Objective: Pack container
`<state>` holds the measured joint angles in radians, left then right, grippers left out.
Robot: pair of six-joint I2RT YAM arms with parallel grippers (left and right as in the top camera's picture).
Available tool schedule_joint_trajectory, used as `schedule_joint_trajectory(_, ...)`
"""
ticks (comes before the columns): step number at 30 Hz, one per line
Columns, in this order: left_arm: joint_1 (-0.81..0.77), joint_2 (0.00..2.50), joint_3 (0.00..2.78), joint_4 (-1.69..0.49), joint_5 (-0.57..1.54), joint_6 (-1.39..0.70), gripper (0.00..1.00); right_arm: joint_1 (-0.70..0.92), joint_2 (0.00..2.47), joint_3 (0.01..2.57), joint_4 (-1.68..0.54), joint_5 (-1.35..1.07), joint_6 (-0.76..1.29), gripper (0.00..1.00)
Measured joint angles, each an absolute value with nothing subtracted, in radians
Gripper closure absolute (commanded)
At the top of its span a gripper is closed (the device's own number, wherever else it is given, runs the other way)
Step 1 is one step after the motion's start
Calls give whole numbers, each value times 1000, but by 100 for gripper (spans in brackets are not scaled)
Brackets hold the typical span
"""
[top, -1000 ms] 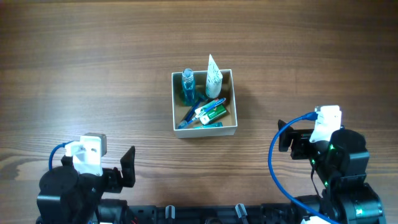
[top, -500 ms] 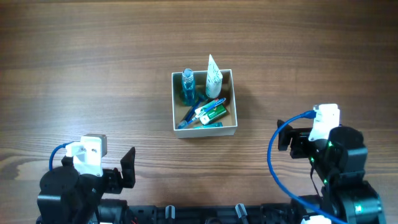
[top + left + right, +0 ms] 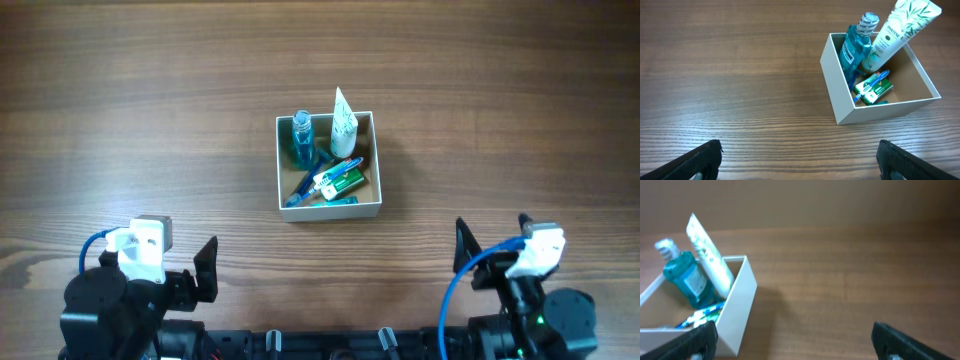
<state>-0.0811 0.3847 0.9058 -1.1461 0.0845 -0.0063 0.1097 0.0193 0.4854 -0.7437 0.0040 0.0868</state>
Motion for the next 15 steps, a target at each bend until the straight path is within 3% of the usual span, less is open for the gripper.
schedule_joint_trajectory(9, -81, 385, 905, -1149, 85, -6, 0, 110, 15, 202, -173, 4, 87, 0)
schedule_joint_trajectory(15, -81, 385, 905, -1149, 85, -6, 0, 110, 14, 66, 25, 2, 67, 0)
